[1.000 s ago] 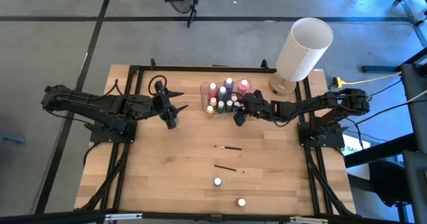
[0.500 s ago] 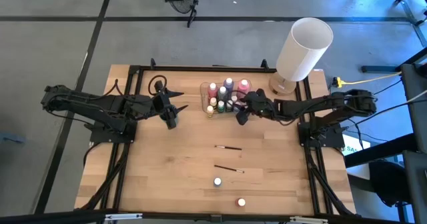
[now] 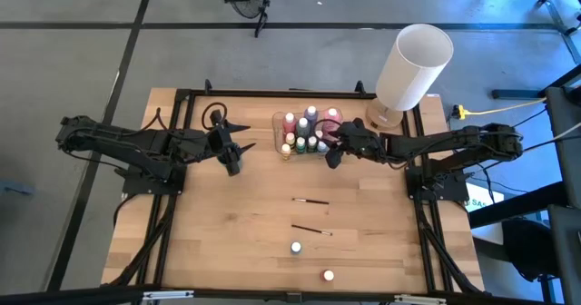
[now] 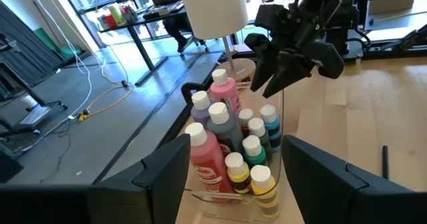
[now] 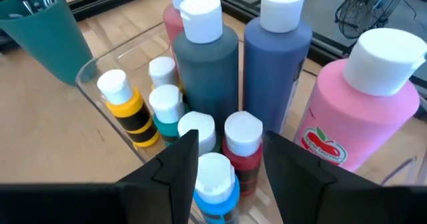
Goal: Pick & Place Paint Supplies
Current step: Put the black paint brush into the green cup
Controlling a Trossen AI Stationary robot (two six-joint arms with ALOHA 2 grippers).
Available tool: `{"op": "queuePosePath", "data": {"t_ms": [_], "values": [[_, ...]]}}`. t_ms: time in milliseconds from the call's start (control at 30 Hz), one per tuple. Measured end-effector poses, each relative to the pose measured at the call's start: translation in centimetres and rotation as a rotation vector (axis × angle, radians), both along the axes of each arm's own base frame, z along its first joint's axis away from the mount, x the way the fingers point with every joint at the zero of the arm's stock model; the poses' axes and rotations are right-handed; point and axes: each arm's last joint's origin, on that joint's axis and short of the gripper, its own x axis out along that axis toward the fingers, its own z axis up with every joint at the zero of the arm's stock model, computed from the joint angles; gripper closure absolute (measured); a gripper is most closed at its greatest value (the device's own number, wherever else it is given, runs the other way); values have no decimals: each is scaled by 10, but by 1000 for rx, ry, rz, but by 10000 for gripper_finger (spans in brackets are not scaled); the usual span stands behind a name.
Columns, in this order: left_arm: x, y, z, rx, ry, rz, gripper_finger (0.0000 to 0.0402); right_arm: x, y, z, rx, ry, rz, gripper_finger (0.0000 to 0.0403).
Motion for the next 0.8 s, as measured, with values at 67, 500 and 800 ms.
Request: {"op": "queuePosePath", "data": {"t_ms": [67,500,800], "values": [[0,0,0,8,4,-2,169,0,0,0,-4,3,3,233],[0,0,0,16,9,-4,170,10,6,19,-76,2,111,233],[0,-1,-2,1,25,-56,170,20,28,51,-86,132,247,233]]}}
